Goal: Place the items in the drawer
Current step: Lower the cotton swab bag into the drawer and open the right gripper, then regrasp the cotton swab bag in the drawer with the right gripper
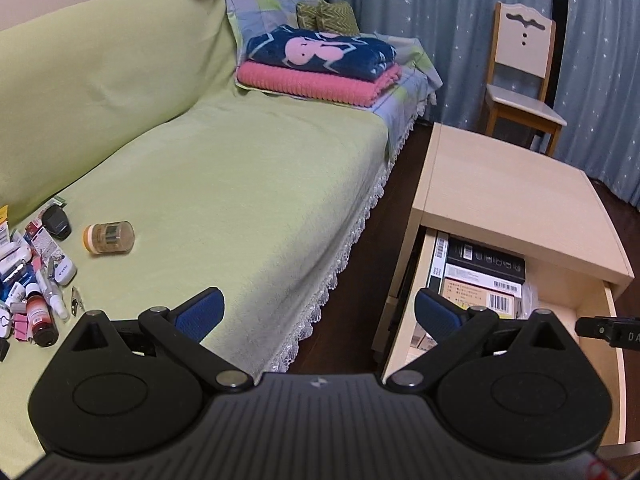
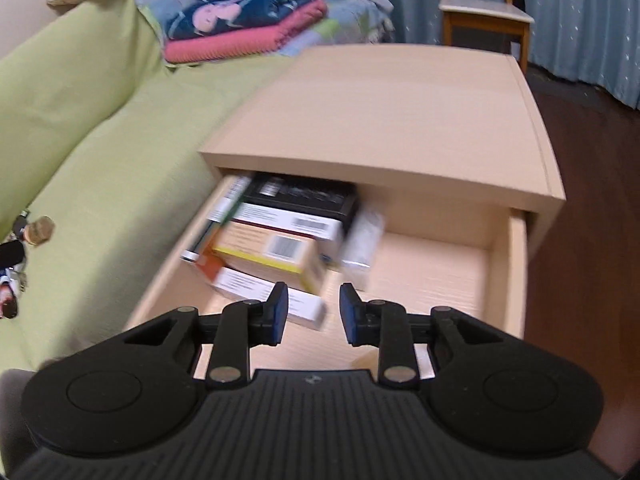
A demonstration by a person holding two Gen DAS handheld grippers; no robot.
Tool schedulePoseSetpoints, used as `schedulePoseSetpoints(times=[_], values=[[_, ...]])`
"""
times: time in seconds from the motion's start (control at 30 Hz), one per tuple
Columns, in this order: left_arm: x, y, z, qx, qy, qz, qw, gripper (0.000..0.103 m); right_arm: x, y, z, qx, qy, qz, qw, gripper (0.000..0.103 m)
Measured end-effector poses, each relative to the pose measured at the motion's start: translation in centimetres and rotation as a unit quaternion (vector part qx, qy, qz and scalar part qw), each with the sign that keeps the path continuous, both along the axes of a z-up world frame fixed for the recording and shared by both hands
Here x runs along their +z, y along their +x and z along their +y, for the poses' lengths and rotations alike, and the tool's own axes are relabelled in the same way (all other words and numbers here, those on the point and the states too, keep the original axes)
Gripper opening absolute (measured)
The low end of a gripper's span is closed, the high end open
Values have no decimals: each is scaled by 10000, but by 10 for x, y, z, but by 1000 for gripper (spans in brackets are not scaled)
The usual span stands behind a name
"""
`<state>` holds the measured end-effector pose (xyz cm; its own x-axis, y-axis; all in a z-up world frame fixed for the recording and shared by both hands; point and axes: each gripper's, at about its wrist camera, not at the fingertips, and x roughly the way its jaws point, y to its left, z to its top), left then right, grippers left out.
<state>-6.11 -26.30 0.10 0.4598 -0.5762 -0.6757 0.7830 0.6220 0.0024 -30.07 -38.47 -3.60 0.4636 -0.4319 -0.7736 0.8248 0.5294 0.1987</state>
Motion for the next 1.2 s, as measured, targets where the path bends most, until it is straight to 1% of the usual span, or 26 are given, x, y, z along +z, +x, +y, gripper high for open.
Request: schedulePoseSetpoints(times=[0.07, 0.13, 0.2, 0.3, 0.37, 0.4, 0.43, 0.47, 0.53, 0.57, 0.6, 0.63, 0.87, 1.0, 1.07, 1.13, 1.2], values=[[-2, -3, -4, -65, 68, -25, 10000, 102, -8, -7, -9, 36, 98, 200, 9997, 26], [-4, -6, -9, -132, 132, -56, 9998, 102, -16, -15, -17, -43, 164, 399, 9991, 27], [-6, -8, -13, -179, 179, -64, 9997, 102, -24, -27, -25, -156, 335, 469, 9982, 29], [-9, -9, -21, -224, 235, -41, 9995, 102, -42, -41, -34, -384, 844, 452, 9947, 36], [-11, -10, -24, -263, 265, -33, 9993, 102, -55, -45, -37, -523, 1181, 531, 9902, 44], [-12, -10, -26, -286, 278, -36, 9992, 102, -62, -46, -38, -609, 1331, 597, 9874, 52], [-13, -11, -27, -308, 292, -38, 9991, 102, -68, -47, -39, -696, 1479, 663, 9843, 58], [-14, -11, -28, -331, 305, -40, 9990, 102, -75, -48, -41, -784, 1626, 729, 9809, 59], [-15, -12, -29, -364, 329, -45, 9988, 102, -84, -49, -44, -949, 1895, 841, 9737, 65], [-16, -11, -30, -374, 339, -43, 9987, 102, -86, -46, -44, -953, 1928, 905, 9724, 68], [-17, -11, -30, -374, 346, -35, 9987, 102, -88, -43, -45, -943, 1945, 971, 9715, 73], [-18, -10, -30, -365, 353, -25, 9987, 102, -90, -40, -45, -933, 1962, 1036, 9706, 75], [-20, -1, -27, -294, 333, 0, 9990, 102, -109, -3, -48, -674, 1952, 1655, 9643, 77], [-22, 4, -24, -255, 319, 34, 9992, 102, -121, 15, -42, -433, 1807, 2160, 9586, 78], [-23, 7, -23, -244, 316, 44, 9992, 102, -123, 21, -39, -284, 1759, 2283, 9572, 77], [-24, 9, -22, -233, 315, 57, 9992, 102, -120, 28, -29, -10, 1509, 2367, 9598, 77], [-25, 11, -22, -221, 313, 76, 9992, 102, -117, 31, -24, 182, 1413, 2390, 9605, 77]])
